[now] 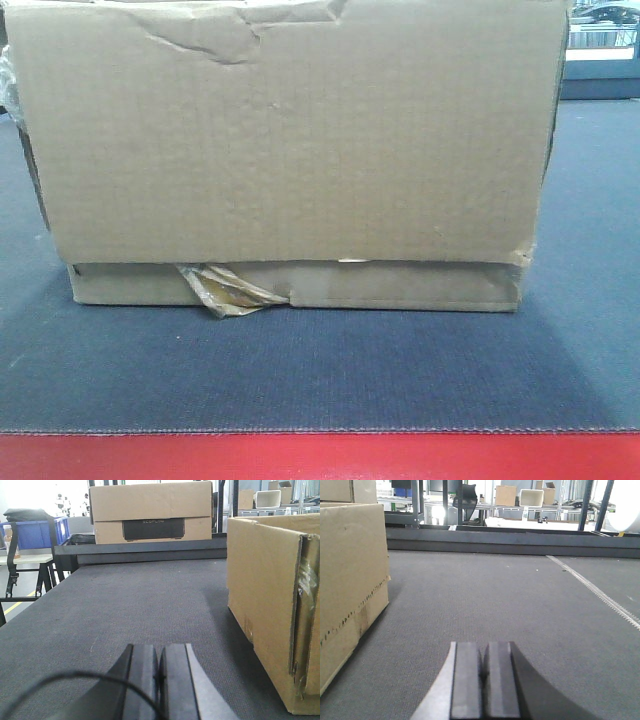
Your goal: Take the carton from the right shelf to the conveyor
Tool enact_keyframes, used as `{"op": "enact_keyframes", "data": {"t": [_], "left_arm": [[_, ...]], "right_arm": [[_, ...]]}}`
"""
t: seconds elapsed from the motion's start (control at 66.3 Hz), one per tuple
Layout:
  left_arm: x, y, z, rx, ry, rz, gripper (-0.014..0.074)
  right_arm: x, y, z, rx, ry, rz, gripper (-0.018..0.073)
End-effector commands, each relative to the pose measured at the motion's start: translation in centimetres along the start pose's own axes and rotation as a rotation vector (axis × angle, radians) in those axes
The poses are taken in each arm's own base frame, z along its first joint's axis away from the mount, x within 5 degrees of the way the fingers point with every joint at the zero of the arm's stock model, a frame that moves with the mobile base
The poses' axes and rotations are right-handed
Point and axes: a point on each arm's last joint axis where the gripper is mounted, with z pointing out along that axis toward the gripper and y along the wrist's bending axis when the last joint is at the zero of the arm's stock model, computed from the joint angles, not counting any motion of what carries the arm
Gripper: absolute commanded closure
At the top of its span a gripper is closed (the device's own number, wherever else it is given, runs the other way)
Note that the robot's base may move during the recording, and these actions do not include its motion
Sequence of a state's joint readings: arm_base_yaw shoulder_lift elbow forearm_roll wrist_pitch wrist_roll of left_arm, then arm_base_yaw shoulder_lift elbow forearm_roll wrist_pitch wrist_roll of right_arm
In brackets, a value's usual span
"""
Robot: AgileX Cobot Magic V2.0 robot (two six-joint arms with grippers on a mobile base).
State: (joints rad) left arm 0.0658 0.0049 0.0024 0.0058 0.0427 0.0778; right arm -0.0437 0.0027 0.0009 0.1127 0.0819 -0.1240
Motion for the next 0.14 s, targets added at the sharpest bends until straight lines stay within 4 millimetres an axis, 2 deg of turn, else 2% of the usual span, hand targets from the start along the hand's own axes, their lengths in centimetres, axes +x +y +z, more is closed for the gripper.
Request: {"op": "enact_keyframes", "data": {"t": [0.0, 0.121], "left_arm": [[-0.23, 0.0, -0.05, 0.002, -0.02, -0.006, 0.0596], [-0.23, 0.0, -0.05, 0.002, -0.02, -0.006, 0.0596]], "right_arm": [[-0.32, -0.07, -0.03, 0.01, -0.033, -0.003, 0.0627], [-0.32, -0.07, -0.03, 0.01, -0.033, -0.003, 0.0627]]}}
